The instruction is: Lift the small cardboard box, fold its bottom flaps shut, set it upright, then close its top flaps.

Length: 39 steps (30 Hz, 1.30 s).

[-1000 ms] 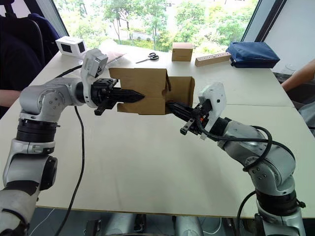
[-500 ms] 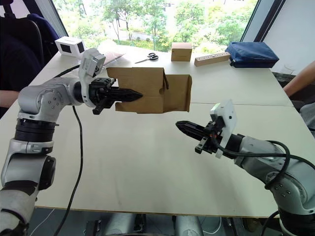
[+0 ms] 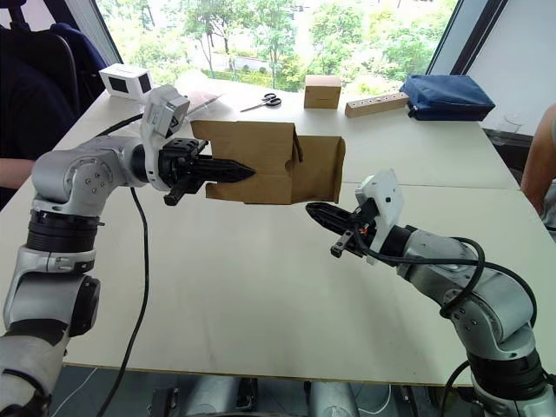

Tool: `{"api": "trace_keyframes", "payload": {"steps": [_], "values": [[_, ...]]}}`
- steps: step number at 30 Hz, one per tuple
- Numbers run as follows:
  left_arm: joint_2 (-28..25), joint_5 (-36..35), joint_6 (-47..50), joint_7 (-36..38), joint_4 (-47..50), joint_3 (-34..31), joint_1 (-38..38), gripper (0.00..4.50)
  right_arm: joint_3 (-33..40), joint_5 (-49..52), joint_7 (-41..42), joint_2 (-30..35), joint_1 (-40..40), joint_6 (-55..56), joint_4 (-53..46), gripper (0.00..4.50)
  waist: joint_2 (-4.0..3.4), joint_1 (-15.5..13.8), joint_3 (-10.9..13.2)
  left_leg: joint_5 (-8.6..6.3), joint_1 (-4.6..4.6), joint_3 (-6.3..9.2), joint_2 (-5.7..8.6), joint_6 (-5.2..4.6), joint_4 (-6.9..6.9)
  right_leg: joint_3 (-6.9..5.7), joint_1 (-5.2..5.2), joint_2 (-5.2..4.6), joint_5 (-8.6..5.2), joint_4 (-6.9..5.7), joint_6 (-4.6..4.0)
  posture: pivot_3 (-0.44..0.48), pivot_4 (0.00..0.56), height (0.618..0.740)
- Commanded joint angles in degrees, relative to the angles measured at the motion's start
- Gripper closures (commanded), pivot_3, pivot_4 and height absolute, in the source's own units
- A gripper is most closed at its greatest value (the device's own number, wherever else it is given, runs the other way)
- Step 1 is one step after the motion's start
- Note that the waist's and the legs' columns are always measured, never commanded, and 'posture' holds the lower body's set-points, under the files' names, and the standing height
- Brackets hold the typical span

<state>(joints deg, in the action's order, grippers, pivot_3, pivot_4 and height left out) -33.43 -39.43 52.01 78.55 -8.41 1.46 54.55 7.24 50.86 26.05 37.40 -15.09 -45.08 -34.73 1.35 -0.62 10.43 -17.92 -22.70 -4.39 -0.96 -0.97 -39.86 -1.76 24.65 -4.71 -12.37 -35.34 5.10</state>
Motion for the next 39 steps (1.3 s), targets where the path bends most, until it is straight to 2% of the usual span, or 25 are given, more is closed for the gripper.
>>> {"api": "trace_keyframes", "payload": {"steps": [1,10,20,27,30,35,39], "values": [[-0.3,-1.2,0.0,0.2,2.1,-0.3,0.0,4.50,1.5,1.5,-0.2,-1.1,-1.8,0.7,-0.6,4.45,0.00,0.0,0.0,0.00,0.00,0.00,0.00,0.00,0.00,0.00,0.00,0.00,0.00,0.00,0.00,0.000,0.150,0.740],[-0.1,-1.4,0.6,-0.4,3.4,-0.3,-1.1,4.50,1.7,4.1,-0.3,-3.0,-3.9,0.4,-0.6,4.45,0.00,0.0,0.0,0.00,0.00,0.00,-0.01,0.00,0.00,0.00,0.00,0.00,0.00,-0.01,0.00,0.000,0.150,0.740],[0.6,-1.8,1.1,-1.0,4.1,-0.5,-1.0,4.50,-1.5,3.2,0.2,-4.5,-5.9,0.6,0.2,4.45,-0.01,0.0,0.0,0.00,0.00,0.00,-0.01,0.00,0.00,0.00,0.00,0.00,0.00,-0.01,0.00,0.000,0.150,0.740],[0.1,-0.8,0.1,-0.9,2.6,-0.8,-0.2,4.50,-1.3,3.4,0.2,-3.8,-7.3,-0.2,0.1,4.45,-0.01,0.0,0.0,0.00,0.00,0.00,-0.01,0.00,0.00,0.00,0.00,-0.01,0.00,-0.01,0.00,0.000,0.150,0.740],[-0.2,-0.4,-0.6,-1.0,1.6,-1.2,0.3,4.50,1.4,4.7,0.3,-1.6,-6.9,-1.1,-0.5,4.45,-0.01,0.0,0.0,0.00,0.00,0.00,-0.01,0.00,0.00,0.00,0.00,-0.01,0.00,-0.01,0.00,0.000,0.150,0.740],[-0.9,-0.4,-1.4,-0.5,0.6,-1.4,0.9,4.50,11.3,15.6,0.3,4.7,-5.0,-4.9,-0.8,4.45,-0.02,-0.1,0.0,-0.01,-0.04,0.01,-0.01,-0.01,-0.01,-0.01,0.00,-0.04,0.01,0.01,0.01,0.000,0.150,0.740],[-1.4,-0.3,-2.1,-0.1,-0.6,-1.6,1.7,4.50,18.2,20.6,-1.2,6.6,-2.0,-5.0,1.8,4.45,-0.01,-0.1,0.0,-0.01,-0.02,0.01,-0.02,-0.02,-0.01,-0.01,0.00,-0.05,0.01,0.00,0.01,0.000,0.150,0.740]]}}
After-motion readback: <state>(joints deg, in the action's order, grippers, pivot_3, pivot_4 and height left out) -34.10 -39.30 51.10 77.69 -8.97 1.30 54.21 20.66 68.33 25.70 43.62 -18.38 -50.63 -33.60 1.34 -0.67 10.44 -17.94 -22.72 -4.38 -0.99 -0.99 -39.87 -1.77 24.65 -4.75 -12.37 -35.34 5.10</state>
